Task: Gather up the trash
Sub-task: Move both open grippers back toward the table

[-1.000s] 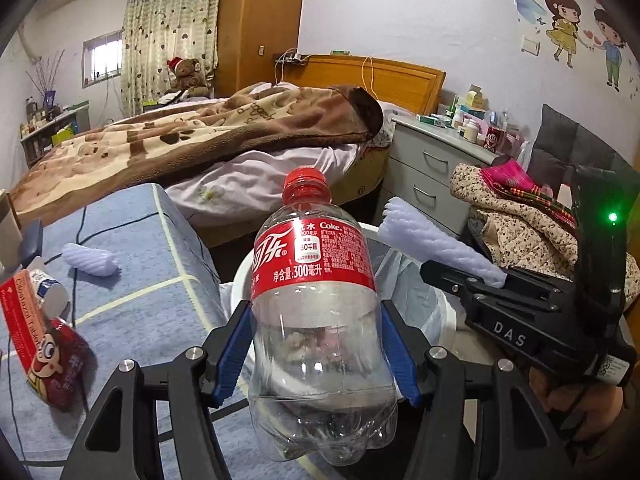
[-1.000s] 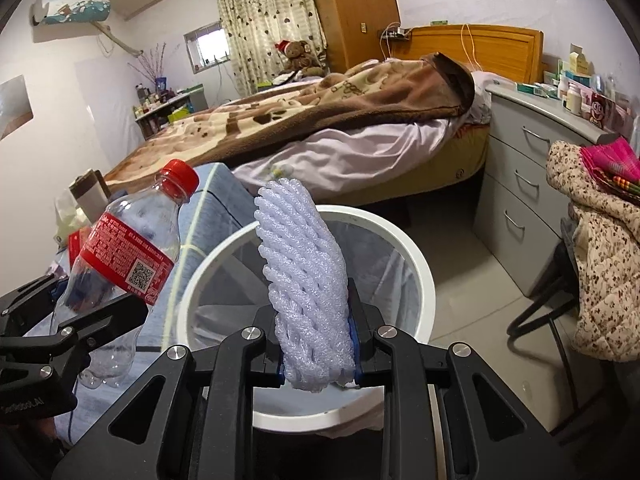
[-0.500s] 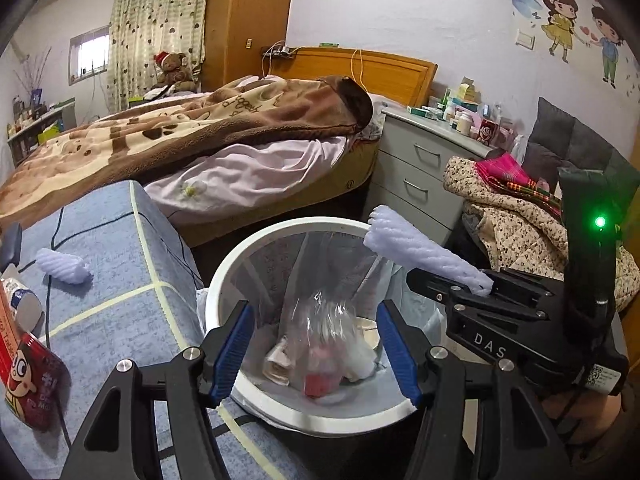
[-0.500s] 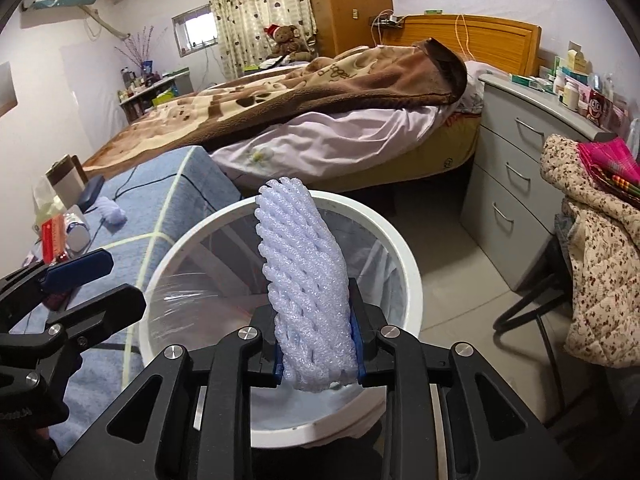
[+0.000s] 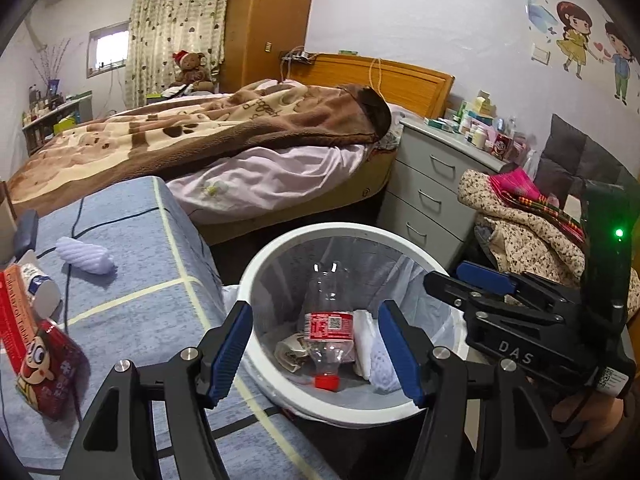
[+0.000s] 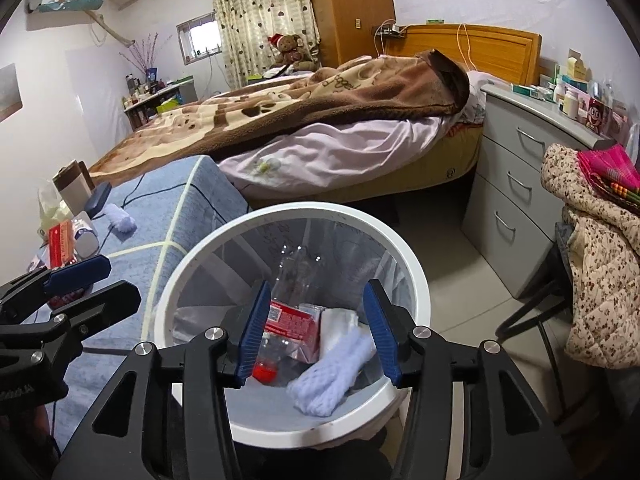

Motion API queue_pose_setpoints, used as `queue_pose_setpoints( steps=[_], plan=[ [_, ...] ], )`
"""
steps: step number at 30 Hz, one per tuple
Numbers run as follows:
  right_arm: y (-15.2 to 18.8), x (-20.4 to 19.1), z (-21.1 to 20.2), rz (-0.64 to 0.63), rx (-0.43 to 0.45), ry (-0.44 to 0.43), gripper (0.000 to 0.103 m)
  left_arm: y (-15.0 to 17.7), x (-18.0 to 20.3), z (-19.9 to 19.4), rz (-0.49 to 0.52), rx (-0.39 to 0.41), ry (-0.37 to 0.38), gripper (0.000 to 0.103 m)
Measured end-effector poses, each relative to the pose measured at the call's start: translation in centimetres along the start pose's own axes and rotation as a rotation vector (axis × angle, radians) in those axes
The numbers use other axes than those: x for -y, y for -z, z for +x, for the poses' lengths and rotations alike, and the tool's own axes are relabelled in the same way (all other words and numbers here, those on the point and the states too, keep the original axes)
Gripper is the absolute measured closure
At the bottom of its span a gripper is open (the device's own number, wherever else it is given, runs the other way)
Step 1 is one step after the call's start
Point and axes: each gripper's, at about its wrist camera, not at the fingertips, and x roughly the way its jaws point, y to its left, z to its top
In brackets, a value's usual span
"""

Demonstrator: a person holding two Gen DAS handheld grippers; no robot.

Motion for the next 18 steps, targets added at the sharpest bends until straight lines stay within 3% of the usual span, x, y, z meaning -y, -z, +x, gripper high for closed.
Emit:
queue_pose_setpoints(
  steps=[15, 18],
  plan=[
    [-0.4, -3.0, -0.9, -0.043, 0.042, -0.044, 0.052, 0.5, -4.2, -3.7, -0.061, 0.051, -0.065, 0.038],
    [-0.3, -4.0, -0.8, -0.054, 0.043, -0.065, 0.047, 0.8, -5.6, -4.8, -0.075, 0.064, -0.097, 0.038]
  ],
)
